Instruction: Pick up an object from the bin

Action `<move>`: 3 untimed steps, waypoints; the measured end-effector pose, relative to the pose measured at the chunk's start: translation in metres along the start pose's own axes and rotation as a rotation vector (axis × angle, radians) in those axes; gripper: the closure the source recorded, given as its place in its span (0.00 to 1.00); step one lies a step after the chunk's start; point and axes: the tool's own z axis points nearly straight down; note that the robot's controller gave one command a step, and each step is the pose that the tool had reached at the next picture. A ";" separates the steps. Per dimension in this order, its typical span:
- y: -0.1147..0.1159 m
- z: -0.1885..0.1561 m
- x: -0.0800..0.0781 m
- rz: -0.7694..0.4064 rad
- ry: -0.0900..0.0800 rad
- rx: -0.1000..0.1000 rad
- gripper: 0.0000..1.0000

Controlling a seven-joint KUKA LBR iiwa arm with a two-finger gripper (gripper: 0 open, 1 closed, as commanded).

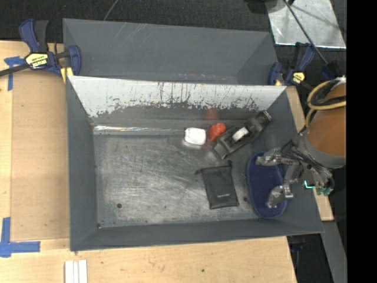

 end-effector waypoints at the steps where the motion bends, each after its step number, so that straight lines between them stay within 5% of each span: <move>1: 0.054 0.064 -0.029 -0.261 -0.011 0.003 0.00; 2: 0.119 0.069 -0.052 -0.457 -0.015 0.009 0.00; 3: 0.124 0.066 -0.058 -0.461 -0.042 0.006 1.00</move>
Offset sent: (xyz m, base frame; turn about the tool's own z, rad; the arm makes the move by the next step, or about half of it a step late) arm 0.0268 0.0539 -0.0655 -0.2620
